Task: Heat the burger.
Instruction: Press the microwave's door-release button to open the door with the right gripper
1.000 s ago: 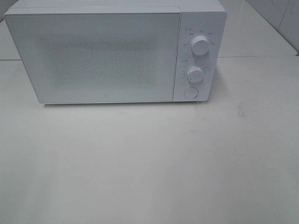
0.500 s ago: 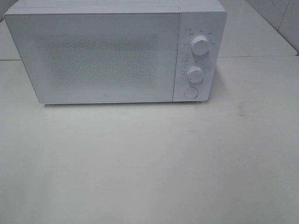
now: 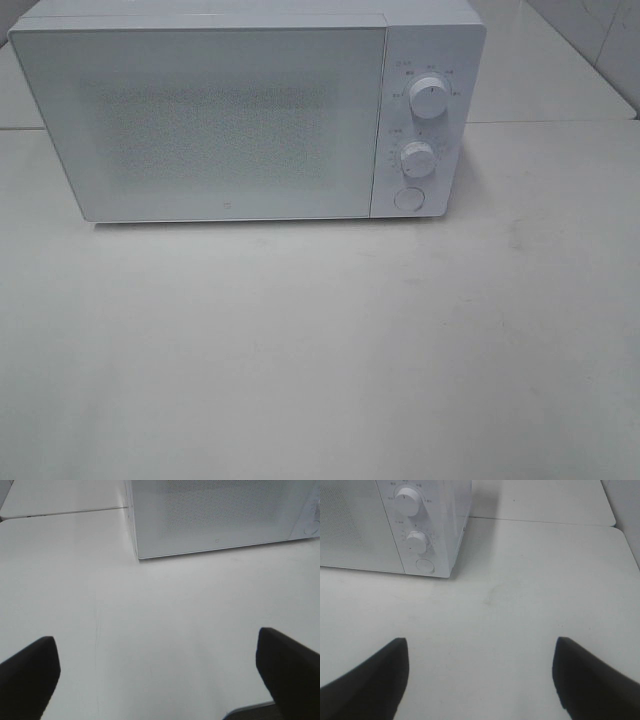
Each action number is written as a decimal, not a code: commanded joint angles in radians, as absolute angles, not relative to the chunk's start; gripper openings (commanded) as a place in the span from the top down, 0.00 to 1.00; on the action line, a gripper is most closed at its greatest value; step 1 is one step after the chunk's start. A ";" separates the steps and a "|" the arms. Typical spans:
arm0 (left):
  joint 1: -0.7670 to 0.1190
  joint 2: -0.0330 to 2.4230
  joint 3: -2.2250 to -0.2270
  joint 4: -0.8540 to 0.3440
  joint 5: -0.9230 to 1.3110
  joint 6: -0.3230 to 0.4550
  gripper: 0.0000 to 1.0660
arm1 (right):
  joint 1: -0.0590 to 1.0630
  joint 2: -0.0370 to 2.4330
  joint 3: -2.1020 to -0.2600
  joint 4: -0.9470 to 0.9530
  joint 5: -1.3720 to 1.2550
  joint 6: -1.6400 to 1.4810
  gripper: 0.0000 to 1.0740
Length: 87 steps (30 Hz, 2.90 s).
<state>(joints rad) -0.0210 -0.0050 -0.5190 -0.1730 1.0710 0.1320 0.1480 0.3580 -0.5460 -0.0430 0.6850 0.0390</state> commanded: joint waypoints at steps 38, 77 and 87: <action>-0.018 -0.022 -0.517 -0.184 1.069 0.124 0.06 | 0.141 1.146 -0.266 -0.038 -0.604 0.043 0.29; -0.018 -0.022 -0.517 -0.184 1.069 0.124 0.06 | 0.612 1.686 -0.107 0.534 -1.348 -0.054 0.29; -0.018 -0.022 -0.517 -0.184 1.069 0.124 0.06 | 0.666 1.756 -0.245 0.564 -1.333 -0.084 0.29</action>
